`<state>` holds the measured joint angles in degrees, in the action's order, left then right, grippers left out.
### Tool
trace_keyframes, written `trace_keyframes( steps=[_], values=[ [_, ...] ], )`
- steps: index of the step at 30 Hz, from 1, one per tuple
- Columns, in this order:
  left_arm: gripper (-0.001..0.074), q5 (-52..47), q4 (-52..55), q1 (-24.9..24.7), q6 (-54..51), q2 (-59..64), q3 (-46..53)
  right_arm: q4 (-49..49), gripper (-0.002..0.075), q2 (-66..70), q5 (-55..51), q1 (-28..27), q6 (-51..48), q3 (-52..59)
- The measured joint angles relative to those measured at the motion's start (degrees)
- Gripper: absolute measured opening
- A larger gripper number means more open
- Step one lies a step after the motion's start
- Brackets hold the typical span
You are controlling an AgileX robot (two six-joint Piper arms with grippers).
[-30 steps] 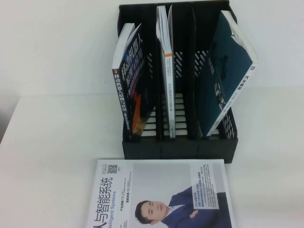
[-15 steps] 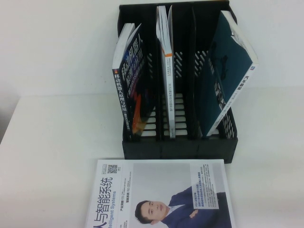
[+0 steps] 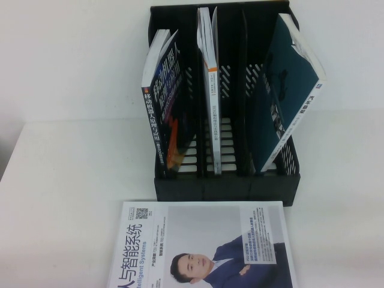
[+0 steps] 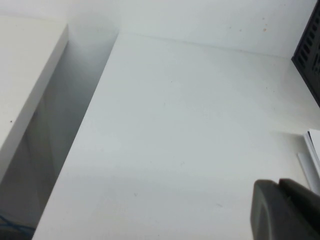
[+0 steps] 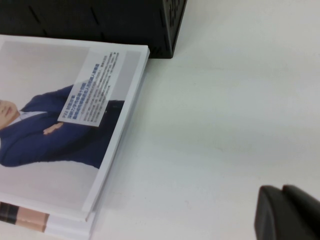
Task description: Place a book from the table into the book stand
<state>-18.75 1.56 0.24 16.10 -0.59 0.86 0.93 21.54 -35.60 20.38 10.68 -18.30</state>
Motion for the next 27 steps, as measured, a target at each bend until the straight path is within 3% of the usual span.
trace_keyframes(
  steps=[27],
  values=[
    [-0.0002,-0.1,1.7,0.0,-2.9,0.0,0.0,0.0,-0.0001,0.0,0.0,0.0,0.0,0.0]
  ],
)
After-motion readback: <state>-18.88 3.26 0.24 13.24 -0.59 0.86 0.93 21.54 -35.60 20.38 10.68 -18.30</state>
